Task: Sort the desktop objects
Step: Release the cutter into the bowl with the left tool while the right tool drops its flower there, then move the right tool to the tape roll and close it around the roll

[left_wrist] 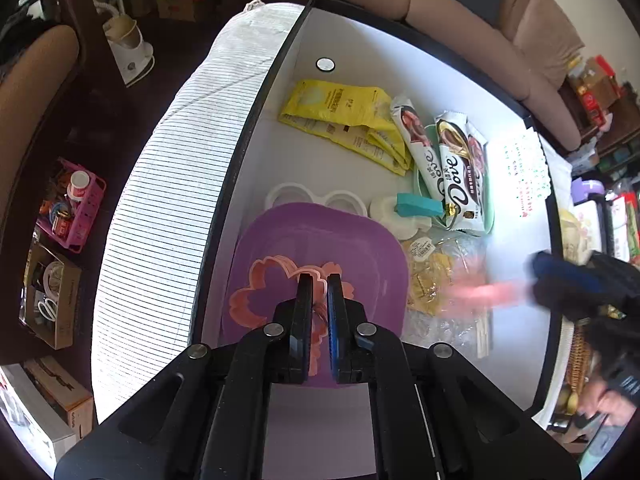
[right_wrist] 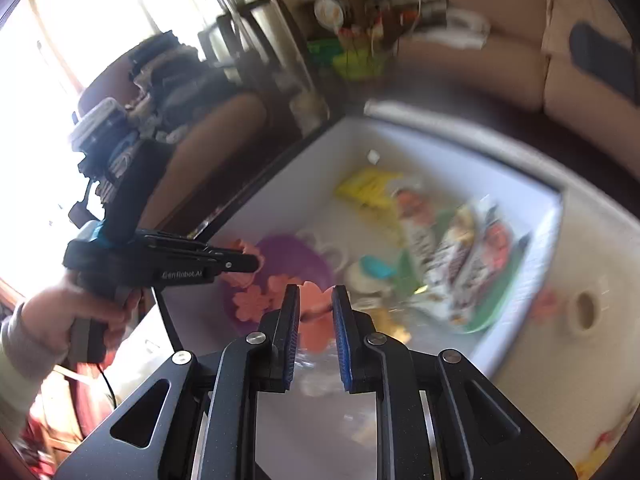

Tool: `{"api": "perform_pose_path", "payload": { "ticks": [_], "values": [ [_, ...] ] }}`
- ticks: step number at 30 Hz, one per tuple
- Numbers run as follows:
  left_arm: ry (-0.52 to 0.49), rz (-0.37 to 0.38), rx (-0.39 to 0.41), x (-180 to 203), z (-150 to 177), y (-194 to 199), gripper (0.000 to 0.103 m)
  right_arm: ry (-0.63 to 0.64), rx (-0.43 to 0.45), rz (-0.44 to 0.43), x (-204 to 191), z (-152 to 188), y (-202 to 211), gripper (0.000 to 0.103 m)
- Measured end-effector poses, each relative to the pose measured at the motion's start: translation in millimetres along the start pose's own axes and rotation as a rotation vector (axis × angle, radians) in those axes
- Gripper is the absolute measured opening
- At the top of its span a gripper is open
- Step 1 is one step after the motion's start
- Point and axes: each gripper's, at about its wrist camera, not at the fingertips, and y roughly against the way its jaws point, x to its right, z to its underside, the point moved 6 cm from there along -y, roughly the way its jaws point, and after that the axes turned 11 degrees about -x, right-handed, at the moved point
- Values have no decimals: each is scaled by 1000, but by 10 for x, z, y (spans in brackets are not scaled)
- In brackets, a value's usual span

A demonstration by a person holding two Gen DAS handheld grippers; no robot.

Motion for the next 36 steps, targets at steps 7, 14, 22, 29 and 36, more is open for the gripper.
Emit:
{"api": "perform_pose_path", "payload": {
  "ticks": [7,14,22,29,36],
  "values": [
    [-6,-13,-6,23,9,-39,8,-55,-109,-8,-260,-140,-681,16],
    [-25,-23,21,106,64,114,36,-58,-45,60,-146,-45,-293,19],
    [-94,38,131,568,199,581,42,-100,105,122,255,255,690,27],
    [-248,207,173,1683,381,826,50,-236,209,236,1082,749,1439,36],
    [-286,180,174,2741,139,404,52,-356,256,308,1580,1492,1751,38]
  ]
}}
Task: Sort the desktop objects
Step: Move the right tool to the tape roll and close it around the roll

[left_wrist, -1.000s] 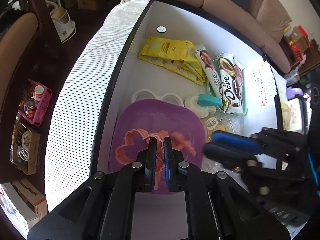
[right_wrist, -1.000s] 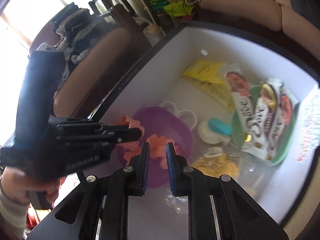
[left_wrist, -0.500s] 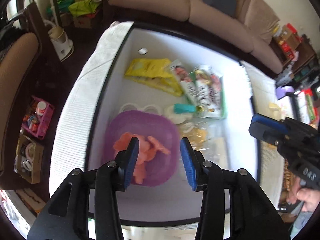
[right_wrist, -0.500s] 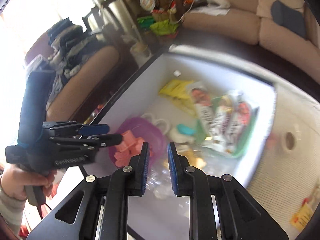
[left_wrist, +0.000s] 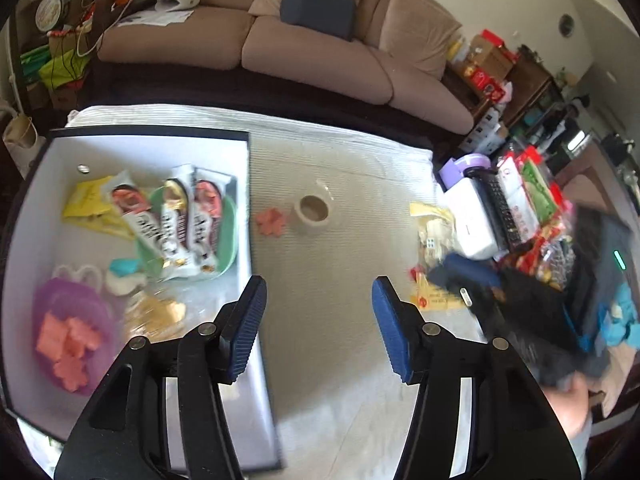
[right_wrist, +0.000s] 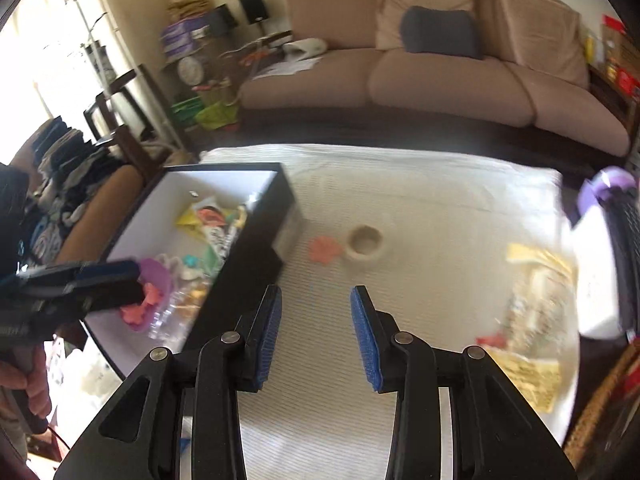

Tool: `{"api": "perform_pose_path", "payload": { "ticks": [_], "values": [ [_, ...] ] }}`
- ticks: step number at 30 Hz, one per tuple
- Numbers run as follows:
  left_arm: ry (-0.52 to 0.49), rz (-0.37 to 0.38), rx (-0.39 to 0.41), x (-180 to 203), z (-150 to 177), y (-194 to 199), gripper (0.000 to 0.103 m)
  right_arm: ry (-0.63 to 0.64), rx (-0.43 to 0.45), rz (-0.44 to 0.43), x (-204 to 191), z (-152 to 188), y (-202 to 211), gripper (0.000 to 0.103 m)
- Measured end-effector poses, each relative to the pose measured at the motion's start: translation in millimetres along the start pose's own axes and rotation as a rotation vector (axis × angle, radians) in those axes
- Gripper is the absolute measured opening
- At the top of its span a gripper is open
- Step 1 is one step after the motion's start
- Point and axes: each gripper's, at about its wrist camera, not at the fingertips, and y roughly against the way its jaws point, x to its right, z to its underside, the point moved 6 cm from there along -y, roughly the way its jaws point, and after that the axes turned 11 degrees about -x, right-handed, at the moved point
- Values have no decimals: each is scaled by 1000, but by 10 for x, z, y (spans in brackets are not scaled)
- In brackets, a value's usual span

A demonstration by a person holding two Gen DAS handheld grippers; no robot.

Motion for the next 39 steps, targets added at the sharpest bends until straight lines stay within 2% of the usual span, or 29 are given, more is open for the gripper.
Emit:
{"api": "perform_pose_path", "payload": {
  "ticks": [2,5,10,14,15,17,20,24,25,26,27,28,30,31,35,36,38,39],
  "values": [
    [23,-32,-7,97,-178,-332,52,-28,48,-10,139,205,99,42],
    [29,-131,-7,180,-357,-776,52,-21,85,25,277,433,114,44],
    [36,-222,-34,209,-568,-1306,53,1,68,46,543,577,-87,47],
    [60,-279,-39,94,-714,-1574,55,4,59,58,763,594,-280,62],
    [78,-270,-45,71,-745,-1623,55,9,65,63,804,576,-331,66],
    [129,-196,-41,27,-790,-1633,56,30,88,81,838,430,-491,71],
    [141,-114,-19,-5,-809,-1487,56,105,89,61,670,106,-858,81],
    [141,-52,2,-49,-788,-1205,57,191,81,55,455,-312,-1377,81],
    [139,-49,5,-56,-781,-1153,56,204,78,59,431,-384,-1472,81],
    [152,-79,18,-96,-776,-1097,58,199,81,31,425,-459,-1558,82],
    [158,-64,36,-121,-782,-1046,59,183,81,13,437,-517,-1621,82],
    [161,-26,47,-144,-799,-1013,63,157,61,-3,462,-583,-1711,82],
    [204,6,63,-237,-796,-967,63,135,49,-47,485,-637,-1807,82],
    [228,45,74,-280,-810,-943,63,133,48,-52,489,-654,-1850,82],
    [340,218,119,-463,-806,-828,63,160,34,-41,451,-660,-1968,82],
    [364,236,125,-514,-807,-803,63,179,26,-12,436,-660,-2017,83],
    [359,226,113,-550,-826,-792,63,209,-15,42,434,-671,-2144,84],
    [348,209,106,-546,-836,-792,63,221,-46,45,421,-659,-2215,75]
  ]
}}
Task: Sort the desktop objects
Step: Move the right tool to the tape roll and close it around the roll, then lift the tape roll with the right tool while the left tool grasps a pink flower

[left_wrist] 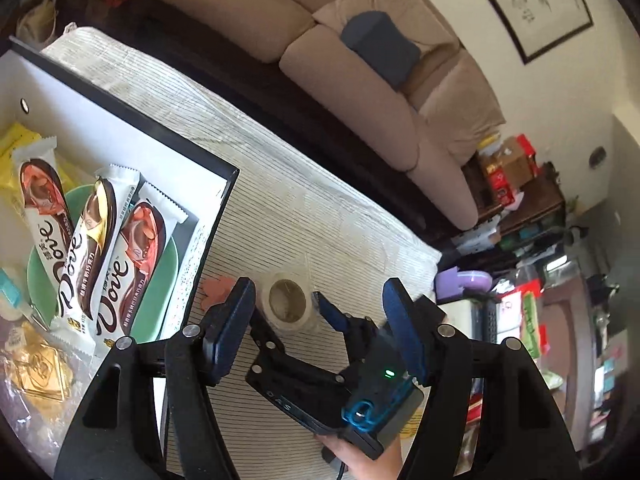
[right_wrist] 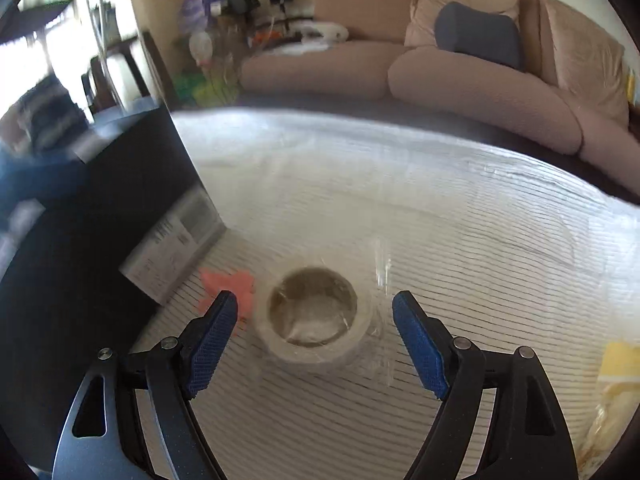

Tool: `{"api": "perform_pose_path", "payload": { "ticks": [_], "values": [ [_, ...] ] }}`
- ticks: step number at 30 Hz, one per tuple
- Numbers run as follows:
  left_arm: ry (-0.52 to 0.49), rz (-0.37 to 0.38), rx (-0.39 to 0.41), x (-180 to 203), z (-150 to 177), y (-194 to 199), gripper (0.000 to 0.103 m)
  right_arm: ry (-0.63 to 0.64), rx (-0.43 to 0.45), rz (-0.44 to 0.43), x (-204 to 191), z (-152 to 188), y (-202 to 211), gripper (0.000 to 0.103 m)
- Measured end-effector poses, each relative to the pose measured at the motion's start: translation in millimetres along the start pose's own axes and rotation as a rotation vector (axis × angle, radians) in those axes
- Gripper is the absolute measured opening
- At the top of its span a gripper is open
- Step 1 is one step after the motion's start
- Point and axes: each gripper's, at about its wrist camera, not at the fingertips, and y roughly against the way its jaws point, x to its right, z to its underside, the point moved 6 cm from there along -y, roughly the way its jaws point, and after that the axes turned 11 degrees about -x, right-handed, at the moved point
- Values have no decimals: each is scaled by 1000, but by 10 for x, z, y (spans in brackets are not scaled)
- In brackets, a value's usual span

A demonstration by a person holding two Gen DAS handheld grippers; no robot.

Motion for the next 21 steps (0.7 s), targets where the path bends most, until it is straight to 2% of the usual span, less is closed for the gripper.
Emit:
{"api": "perform_pose_path", "payload": {
  "ticks": [2,4,8,9,11,15,18,21],
  "values": [
    [-8,-16,-8,31,6,-12,63,-5,9,-8,16,7,12,64],
    [-17,-35,-3,63,45,-22,63,-58,21,-28,106,59,100,64],
    [-118,-164,22,200,227,-187,63,-225,32,-13,427,385,554,64],
    [-149,-211,36,232,282,-258,63,-287,38,-43,530,516,718,64],
    [-223,-334,117,303,352,-326,63,-392,80,-118,678,850,1144,64],
    [-337,-600,222,410,453,-566,59,-450,145,-120,735,1397,1917,64],
    [-411,-647,228,558,638,-813,60,-496,190,-126,715,1682,2295,64],
    [-368,-731,227,445,643,-987,61,-494,196,-131,693,1704,2398,64]
  ]
}}
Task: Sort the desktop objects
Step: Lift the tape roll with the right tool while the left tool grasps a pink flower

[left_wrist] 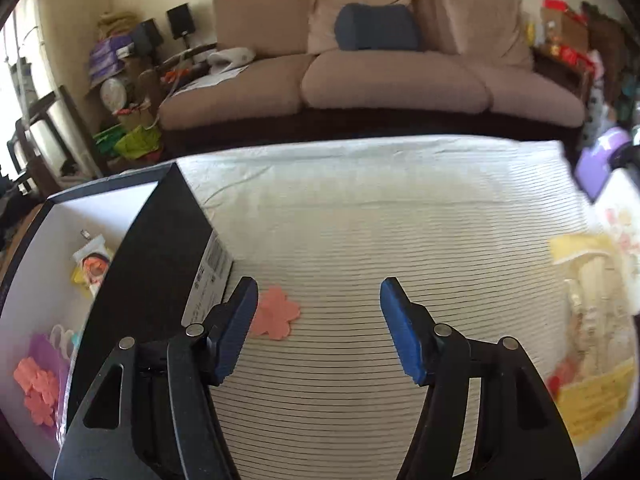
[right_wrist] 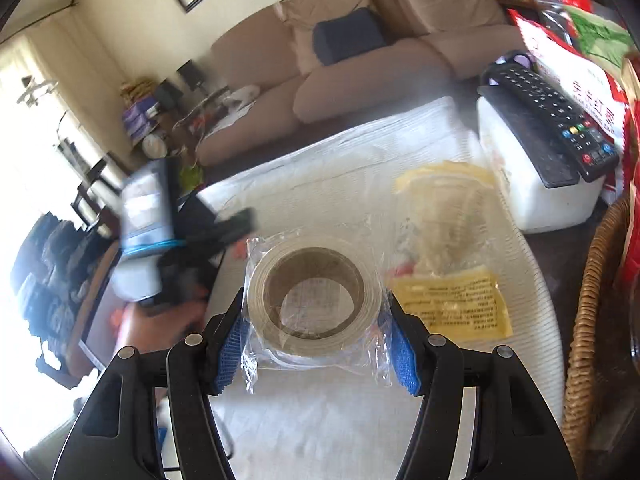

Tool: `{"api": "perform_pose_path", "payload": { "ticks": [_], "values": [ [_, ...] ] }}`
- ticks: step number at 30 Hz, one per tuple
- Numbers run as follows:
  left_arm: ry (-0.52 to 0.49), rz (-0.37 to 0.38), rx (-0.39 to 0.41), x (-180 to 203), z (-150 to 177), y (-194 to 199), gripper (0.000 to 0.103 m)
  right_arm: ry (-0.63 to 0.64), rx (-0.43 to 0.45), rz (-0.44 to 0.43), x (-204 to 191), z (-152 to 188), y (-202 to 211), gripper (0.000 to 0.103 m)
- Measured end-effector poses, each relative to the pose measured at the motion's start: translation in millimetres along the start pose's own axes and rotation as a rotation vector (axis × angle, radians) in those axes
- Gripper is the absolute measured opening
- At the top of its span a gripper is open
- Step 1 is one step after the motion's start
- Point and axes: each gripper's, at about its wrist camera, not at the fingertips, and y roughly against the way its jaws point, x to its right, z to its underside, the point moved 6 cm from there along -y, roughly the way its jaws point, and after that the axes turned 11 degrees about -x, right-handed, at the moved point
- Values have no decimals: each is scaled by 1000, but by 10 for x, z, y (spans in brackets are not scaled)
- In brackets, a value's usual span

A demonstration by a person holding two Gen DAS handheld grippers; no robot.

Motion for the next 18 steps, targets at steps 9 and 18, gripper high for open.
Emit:
{"api": "perform_pose_path", "payload": {
  "ticks": [9,18],
  "values": [
    [166,-38,-113,-86,-131,-672,47,8,-76,-32,-28,207,-257,64],
    [218,127,-111,-248,-11,-678,4,20,-87,-22,-40,232,-290,64]
  ]
}}
